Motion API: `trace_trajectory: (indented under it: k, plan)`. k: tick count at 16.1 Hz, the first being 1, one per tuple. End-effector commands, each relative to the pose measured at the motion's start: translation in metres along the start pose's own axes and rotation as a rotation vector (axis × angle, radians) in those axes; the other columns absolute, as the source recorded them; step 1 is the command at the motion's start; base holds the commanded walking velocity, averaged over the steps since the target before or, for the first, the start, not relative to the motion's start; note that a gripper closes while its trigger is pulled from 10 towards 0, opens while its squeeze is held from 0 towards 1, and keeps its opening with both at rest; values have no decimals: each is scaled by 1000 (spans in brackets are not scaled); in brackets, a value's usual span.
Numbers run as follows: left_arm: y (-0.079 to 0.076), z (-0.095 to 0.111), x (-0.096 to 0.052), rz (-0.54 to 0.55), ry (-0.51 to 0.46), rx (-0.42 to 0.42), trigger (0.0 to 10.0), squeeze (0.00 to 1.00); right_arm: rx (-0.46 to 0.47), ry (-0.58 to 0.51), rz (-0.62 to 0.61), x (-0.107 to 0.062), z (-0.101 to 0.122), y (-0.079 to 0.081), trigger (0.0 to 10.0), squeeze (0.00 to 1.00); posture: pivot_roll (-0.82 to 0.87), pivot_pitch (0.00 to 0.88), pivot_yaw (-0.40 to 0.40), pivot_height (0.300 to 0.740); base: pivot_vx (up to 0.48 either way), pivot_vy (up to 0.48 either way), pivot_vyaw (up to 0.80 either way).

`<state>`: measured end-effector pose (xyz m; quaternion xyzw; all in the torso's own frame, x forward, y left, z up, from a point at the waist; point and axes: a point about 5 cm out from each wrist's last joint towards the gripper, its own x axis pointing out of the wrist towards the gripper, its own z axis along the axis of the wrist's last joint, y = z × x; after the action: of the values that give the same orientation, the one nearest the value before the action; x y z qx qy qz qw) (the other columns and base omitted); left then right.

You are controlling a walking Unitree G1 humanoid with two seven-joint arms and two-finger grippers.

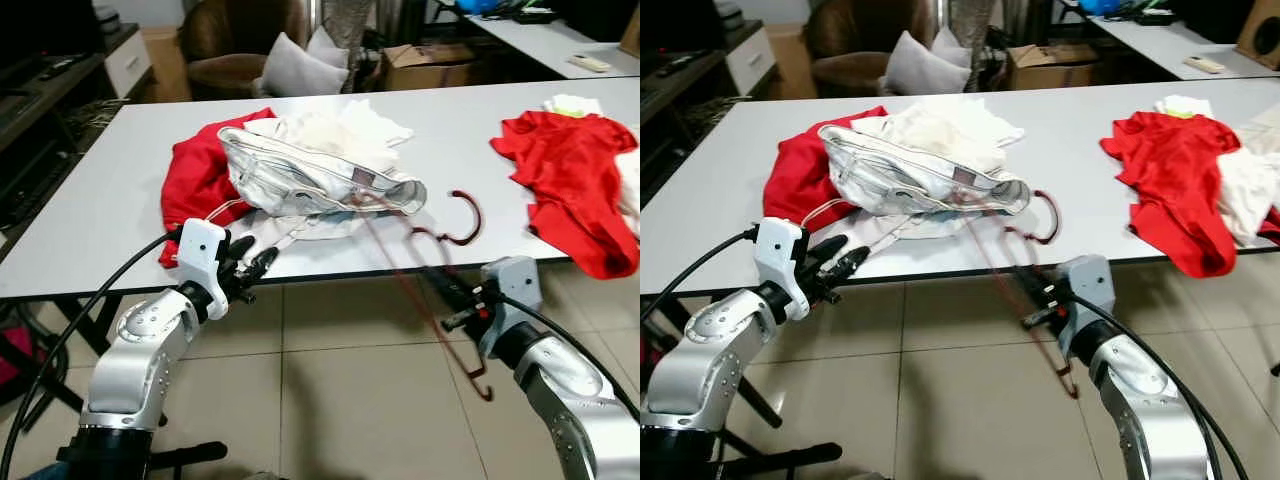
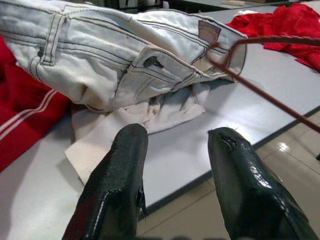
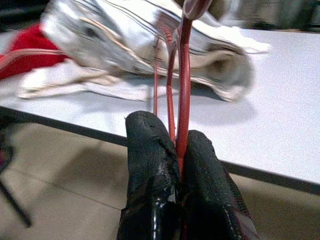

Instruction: Hang hanger

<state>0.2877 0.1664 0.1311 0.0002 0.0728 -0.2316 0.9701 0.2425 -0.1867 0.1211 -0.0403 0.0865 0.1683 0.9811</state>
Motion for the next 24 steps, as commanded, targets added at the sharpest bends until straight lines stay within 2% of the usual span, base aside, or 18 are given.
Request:
trace_trajectory:
  k: [1,2,3,7,11,18,24]
  plan:
    - [-4,-5,0,34,10,11,10000,0,-24,24,-103,-3,-6,-9,10000,0,-161,0,73,719,0,-255,0]
    - [-6,-8,1,53,16,10,10000,0,-30,39,-137,-4,-8,-11,10000,0,-161,0,73,719,0,-255,0]
    - [-8,-12,3,86,21,24,10000,0,22,33,-178,-5,-10,-11,10000,0,-164,0,74,719,0,-255,0]
    - [-18,-13,7,101,4,33,10000,0,111,2,-213,-6,-15,-3,10000,0,-160,0,66,719,0,-255,0]
    - [-21,-13,8,113,-2,38,10000,0,93,-26,-194,-4,-10,3,10000,0,-161,0,63,719,0,-257,0]
    - [-23,-12,11,120,-11,42,10000,0,49,-45,-191,0,-5,4,10000,0,-161,0,58,719,0,-256,0]
    - [-24,-14,11,114,-6,50,10000,0,49,-46,-160,1,-4,7,10000,0,-163,0,55,719,0,-255,0]
